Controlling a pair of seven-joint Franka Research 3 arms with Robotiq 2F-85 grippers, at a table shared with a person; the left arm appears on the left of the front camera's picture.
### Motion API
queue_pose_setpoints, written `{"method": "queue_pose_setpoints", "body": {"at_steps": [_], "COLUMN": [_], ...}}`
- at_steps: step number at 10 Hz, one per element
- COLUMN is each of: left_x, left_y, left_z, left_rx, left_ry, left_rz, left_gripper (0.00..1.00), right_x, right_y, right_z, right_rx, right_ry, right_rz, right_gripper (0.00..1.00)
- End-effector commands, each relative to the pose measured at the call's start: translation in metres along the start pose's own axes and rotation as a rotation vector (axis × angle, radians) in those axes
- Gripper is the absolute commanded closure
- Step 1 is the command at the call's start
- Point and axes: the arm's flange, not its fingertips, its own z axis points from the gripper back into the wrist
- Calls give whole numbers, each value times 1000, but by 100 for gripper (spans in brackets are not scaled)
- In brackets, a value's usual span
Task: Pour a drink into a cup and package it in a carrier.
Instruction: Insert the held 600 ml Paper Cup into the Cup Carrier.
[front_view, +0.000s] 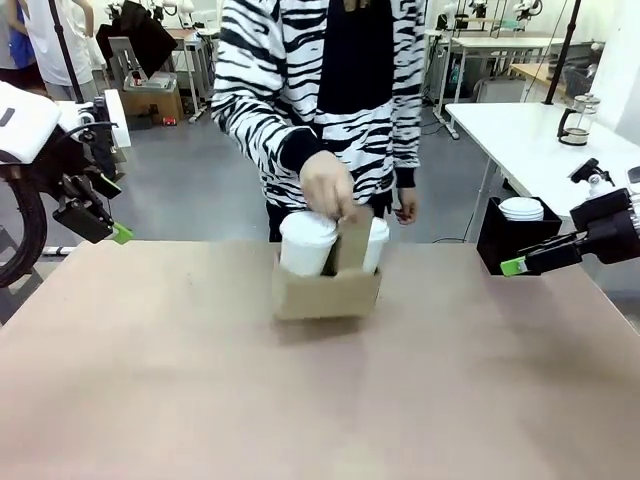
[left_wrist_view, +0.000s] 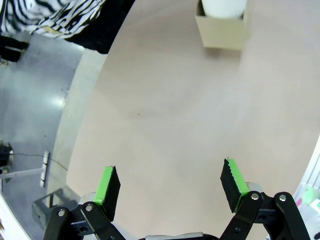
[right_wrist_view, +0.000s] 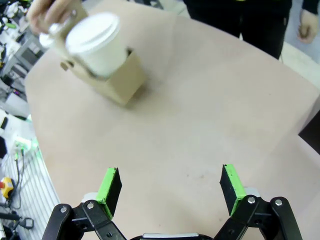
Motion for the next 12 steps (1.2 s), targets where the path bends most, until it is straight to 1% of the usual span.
{"method": "queue_pose_setpoints", "body": {"at_steps": [1, 12], "left_x": [-1, -1], "left_y": [-1, -1], "left_z": [1, 1], "left_rx": [-6, -6], "left_ry": [-4, -4], "left_rz": [5, 5], "left_gripper": [0, 0], "right_x": [-2, -2], "right_y": [-3, -3], "right_z": [-2, -2], "right_rx": [-11, -11], "right_ry": [-12, -12], "right_rz": [21, 21], "right_gripper": [0, 0]}}
